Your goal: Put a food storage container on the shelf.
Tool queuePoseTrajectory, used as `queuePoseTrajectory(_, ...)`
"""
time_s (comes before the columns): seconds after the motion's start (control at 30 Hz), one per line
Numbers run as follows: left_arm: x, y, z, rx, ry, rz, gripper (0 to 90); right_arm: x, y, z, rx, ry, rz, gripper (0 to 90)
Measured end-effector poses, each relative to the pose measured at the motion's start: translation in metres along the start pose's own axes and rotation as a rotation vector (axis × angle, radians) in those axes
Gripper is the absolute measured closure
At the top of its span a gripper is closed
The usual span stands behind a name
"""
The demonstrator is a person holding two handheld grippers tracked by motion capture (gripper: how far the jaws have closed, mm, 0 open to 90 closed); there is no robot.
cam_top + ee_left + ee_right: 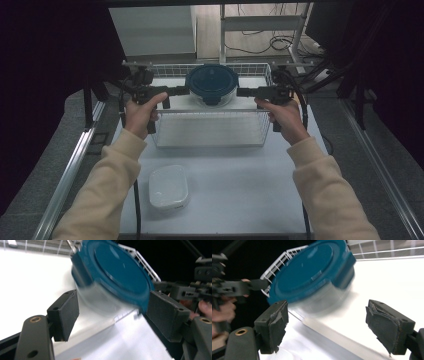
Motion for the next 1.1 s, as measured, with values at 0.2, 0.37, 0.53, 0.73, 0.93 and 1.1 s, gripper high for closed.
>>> queuePoseTrajectory(0.2,0.04,-0.008,-0.017,-0.021,0.012,0.056,25.9,0.031,-0.006,-0.026,0.029,-0.011,-0.105,18.7)
queuePoseTrajectory(0.37,0.079,-0.01,-0.029,-0.044,0.038,0.112,27.7,0.063,-0.013,-0.047,0.04,-0.009,-0.138,20.1)
queuePoseTrajectory(0.53,0.116,-0.009,-0.034,-0.062,0.072,0.143,28.8,0.1,-0.022,-0.056,0.042,0.01,-0.144,20.6)
queuePoseTrajectory(0.73,0.152,-0.001,-0.034,-0.114,0.136,0.162,29.3,0.136,-0.033,-0.06,0.053,0.017,-0.147,21.3)
queuePoseTrajectory(0.93,0.177,0.01,-0.043,-0.159,0.145,0.142,29.3,0.167,-0.045,-0.059,0.06,0.035,-0.102,21.4)
queuePoseTrajectory(1.1,0.188,0.012,-0.049,-0.17,0.14,0.139,29.6,0.182,-0.051,-0.061,0.078,0.051,-0.093,21.7)
Point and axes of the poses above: each handheld gripper's, and its own axes: z roughly forward along the jaws, x roughly out of its underside, y roughly to its left, the point moved 1 cm from there along z, roughly forward along the jaws, and after that the axes turned 12 degrees about x, right-handed, at the moved point
